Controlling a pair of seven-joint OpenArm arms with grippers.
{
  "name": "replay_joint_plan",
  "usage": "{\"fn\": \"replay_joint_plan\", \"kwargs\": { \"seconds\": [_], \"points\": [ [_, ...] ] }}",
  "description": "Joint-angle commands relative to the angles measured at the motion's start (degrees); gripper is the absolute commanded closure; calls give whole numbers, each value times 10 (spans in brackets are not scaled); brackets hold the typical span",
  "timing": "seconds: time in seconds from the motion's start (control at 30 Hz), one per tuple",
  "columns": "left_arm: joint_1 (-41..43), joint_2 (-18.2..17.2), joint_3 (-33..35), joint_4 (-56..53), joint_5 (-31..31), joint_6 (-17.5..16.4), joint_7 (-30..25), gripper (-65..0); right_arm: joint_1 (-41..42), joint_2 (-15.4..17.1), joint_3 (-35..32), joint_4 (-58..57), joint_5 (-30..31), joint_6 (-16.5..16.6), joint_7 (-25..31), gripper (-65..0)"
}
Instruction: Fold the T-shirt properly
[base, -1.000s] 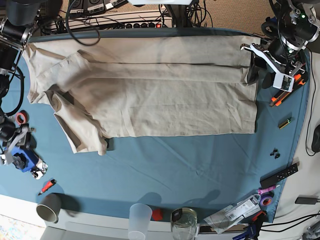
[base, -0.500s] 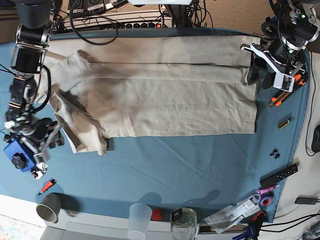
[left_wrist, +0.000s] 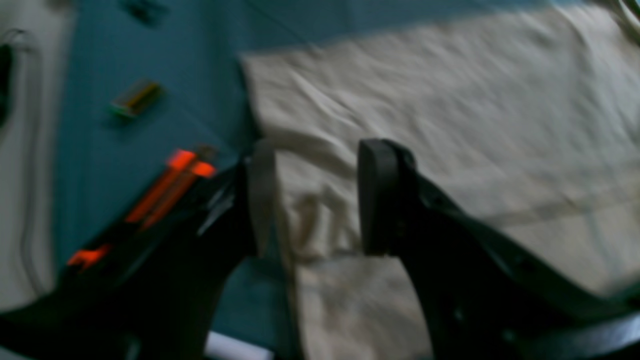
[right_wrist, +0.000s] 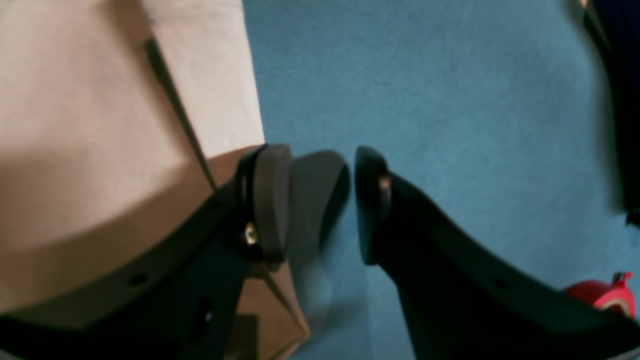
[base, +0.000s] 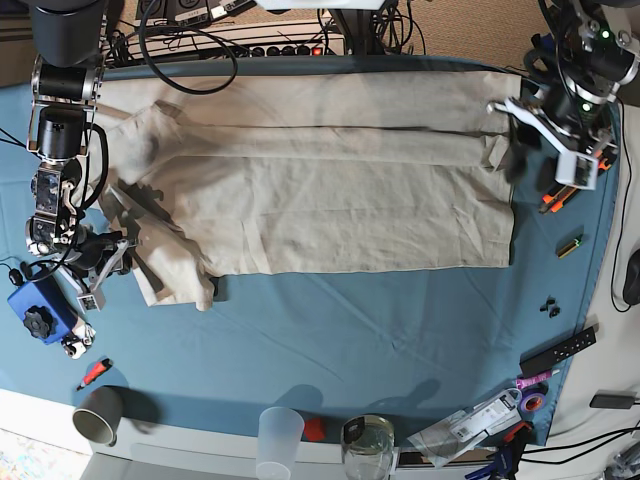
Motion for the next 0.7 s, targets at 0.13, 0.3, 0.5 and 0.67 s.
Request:
{"fn": "replay_joint_plan", "kwargs": {
  "seconds": [0.13, 0.3, 0.5, 0.67],
  "points": [
    [-52, -8, 0, -48, 0, 2, -19, -277, 17, 7, 3, 7, 27, 13, -23, -217],
    [-120, -29, 63, -127, 36, 2, -31, -277, 17, 7, 3, 7, 27, 12, -23, -217],
    [-225, -56, 156, -253, 136, 59, -21, -277, 17, 7, 3, 7, 27, 13, -31, -217],
    [-301, -56, 187, -331, 136, 82, 22, -269, 17, 7, 3, 7, 27, 13, -31, -217]
  ]
}}
